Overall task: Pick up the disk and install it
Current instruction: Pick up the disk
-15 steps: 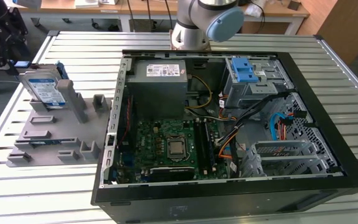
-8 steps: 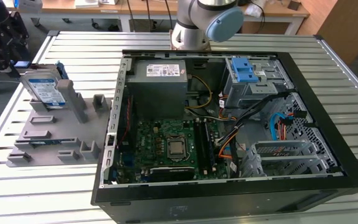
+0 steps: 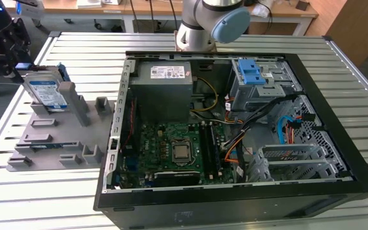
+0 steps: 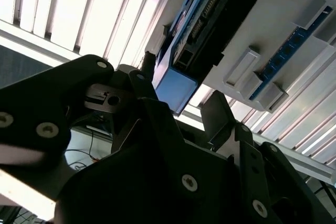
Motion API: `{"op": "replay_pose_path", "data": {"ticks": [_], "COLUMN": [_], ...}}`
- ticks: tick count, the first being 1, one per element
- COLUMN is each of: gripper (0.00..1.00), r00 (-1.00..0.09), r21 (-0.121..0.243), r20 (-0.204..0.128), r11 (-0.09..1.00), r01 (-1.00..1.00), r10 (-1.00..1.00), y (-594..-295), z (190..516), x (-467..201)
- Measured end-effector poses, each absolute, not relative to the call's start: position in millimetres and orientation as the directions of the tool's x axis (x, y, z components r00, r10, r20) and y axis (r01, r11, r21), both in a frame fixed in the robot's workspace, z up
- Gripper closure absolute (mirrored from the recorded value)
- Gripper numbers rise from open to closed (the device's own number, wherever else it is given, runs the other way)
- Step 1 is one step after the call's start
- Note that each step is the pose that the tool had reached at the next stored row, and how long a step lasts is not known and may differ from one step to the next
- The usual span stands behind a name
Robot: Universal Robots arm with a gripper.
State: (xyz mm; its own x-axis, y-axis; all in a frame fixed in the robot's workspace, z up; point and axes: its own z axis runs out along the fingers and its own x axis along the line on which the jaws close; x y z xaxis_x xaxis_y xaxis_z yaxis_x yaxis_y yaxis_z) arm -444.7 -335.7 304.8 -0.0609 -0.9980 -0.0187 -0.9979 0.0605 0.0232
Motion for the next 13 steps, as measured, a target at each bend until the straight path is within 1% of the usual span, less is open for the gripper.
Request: {"op": "replay_pose_path", "data": {"ticks": [7,9,10,13], "gripper": [0.38,0.39,0.46,0.46], "r00": [-0.057,-0.057,-0.057,-0.057], "r21": [0.023,0.023,0.023,0.023], "r20": [-0.019,-0.019,-0.019,-0.019], "r11": [0.056,0.056,0.056,0.056], "r01": [-0.998,-0.998,-0.998,-0.998], "r10": [-0.998,-0.998,-0.998,-0.998], "y": [-335.7,-335.7,-335.7,-335.7], "z": [299.2,299.0,299.0,297.4], "x": [-444.7,-444.7,-444.7,-444.7]}}
